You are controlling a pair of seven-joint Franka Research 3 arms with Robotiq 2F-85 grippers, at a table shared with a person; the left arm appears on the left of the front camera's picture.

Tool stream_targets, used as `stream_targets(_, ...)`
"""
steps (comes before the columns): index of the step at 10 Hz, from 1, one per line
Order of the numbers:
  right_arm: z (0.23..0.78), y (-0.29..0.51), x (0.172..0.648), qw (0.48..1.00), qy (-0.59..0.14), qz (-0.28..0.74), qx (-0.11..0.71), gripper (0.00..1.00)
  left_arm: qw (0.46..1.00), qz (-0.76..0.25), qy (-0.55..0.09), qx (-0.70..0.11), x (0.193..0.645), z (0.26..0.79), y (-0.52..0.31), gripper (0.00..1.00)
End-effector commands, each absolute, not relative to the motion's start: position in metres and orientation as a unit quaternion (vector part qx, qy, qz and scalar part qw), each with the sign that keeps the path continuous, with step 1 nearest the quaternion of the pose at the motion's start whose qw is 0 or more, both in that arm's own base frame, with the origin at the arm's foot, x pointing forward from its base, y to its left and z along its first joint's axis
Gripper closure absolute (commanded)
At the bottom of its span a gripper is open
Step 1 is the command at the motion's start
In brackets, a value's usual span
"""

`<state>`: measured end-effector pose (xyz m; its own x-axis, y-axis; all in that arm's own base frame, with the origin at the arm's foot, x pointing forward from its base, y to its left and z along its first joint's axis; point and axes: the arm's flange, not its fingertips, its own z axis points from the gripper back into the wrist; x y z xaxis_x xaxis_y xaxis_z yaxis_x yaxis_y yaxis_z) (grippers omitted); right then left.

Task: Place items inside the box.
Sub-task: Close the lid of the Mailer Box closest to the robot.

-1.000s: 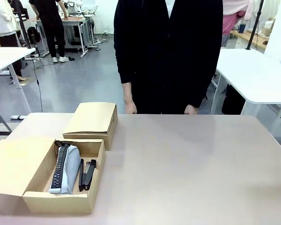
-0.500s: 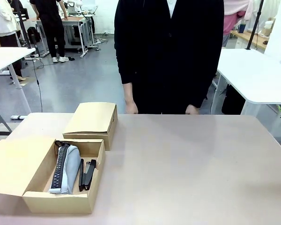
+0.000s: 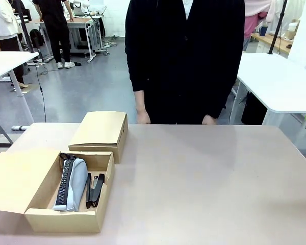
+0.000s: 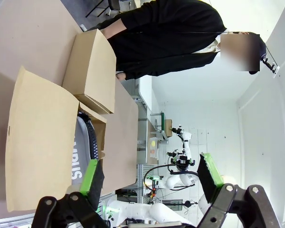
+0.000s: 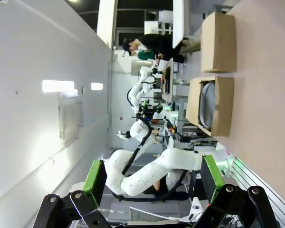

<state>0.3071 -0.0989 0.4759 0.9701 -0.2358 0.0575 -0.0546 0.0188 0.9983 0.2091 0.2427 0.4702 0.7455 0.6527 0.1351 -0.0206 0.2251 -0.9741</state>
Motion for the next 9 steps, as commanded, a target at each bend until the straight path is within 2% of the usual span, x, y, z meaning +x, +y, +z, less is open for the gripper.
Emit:
stream_targets(1,0.477,-0.100,0.305,0.711,-0.105,-0.054,0.694,0.00,0.733,0.230,-0.273,-0.579,0.209,0.470,0.243,0.00)
stream_targets(2,0.477,-0.100,0.305,0.711,-0.105,-0.054,0.694,0.00,0.719,0.162,-0.353,-0.576,0.200,0.493,0.227,0.00)
stream_targets(3,0.477,-0.100,0.305,0.711,-0.105,-0.054,0.694,0.00,0.729,0.046,-0.372,-0.573,0.204,0.500,0.203,0.00)
stream_targets(5,0.477,-0.100,0.305,0.711,-0.105,-0.054,0.694,0.00,0.749,-0.143,-0.452,-0.463,0.212,0.494,0.152,0.00)
stream_targets(6,0.477,-0.100,0.305,0.711,-0.105,-0.054,0.694,0.00,0.741,-0.228,-0.513,-0.368,0.215,0.477,0.117,0.00)
stream_targets(7,0.477,-0.100,0.305,0.711,-0.105,-0.054,0.694,0.00,0.712,-0.321,-0.548,-0.301,0.215,0.457,0.094,0.00)
stream_targets(9,0.477,-0.100,0.305,0.711,-0.105,-0.054,0.694,0.00,0.634,-0.444,-0.582,-0.248,0.210,0.436,0.072,0.00)
